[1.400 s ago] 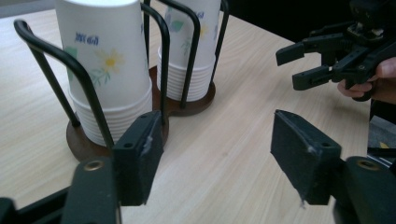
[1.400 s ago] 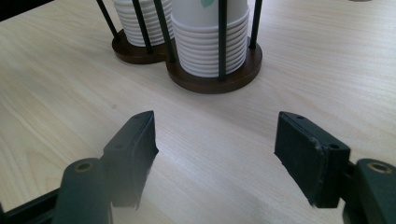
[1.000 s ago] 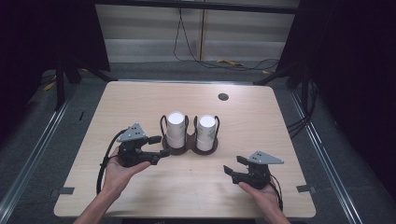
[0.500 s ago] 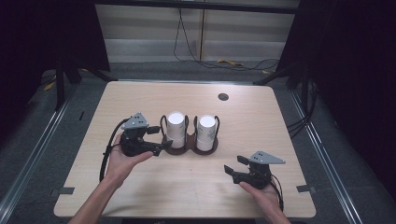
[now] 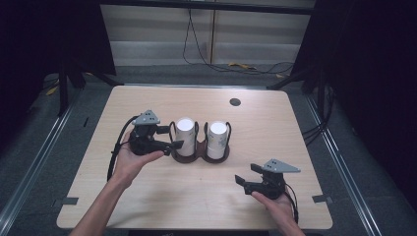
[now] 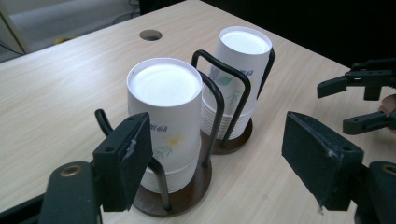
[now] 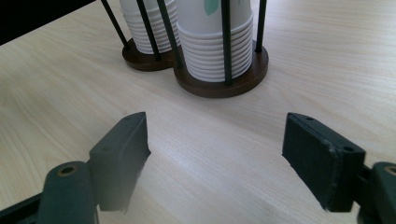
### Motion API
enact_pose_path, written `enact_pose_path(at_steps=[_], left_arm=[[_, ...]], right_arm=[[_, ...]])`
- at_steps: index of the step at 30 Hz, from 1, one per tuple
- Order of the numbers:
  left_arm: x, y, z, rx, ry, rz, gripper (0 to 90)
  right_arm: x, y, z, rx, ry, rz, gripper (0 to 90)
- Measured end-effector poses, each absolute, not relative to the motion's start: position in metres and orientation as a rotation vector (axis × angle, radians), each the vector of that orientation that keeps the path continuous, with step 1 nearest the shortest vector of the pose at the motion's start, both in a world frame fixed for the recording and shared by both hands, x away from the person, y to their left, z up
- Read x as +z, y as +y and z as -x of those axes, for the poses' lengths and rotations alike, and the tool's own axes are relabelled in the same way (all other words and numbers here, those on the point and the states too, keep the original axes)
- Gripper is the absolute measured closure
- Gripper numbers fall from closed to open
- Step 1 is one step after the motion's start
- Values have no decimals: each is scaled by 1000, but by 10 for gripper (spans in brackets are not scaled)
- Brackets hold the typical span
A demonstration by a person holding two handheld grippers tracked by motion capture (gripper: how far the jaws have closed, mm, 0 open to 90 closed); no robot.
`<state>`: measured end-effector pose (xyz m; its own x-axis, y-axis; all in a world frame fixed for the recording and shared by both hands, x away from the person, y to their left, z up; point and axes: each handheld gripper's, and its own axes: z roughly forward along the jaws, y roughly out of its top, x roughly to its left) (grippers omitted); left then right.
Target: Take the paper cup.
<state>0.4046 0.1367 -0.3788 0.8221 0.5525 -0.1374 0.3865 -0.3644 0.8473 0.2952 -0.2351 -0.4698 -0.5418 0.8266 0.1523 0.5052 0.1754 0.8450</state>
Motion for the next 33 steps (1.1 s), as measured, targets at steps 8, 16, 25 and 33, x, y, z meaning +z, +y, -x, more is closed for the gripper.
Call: enact_pose_path(at_steps=[8, 16, 25, 33], left_arm=[[-371, 126, -421, 235, 728, -2044, 208], [-367, 118, -437, 232, 727, -2109, 269], [-361, 110, -451, 242, 736, -2163, 293], [-364, 103, -461, 233, 737, -2206, 258]], right_arm=[[-470, -234, -295, 1306, 2128, -1259, 183], [-471, -234, -296, 1299, 2145, -1262, 183], [-472, -232, -295, 1289, 2156, -1259, 183], [-473, -232, -296, 1280, 2170, -1256, 183]])
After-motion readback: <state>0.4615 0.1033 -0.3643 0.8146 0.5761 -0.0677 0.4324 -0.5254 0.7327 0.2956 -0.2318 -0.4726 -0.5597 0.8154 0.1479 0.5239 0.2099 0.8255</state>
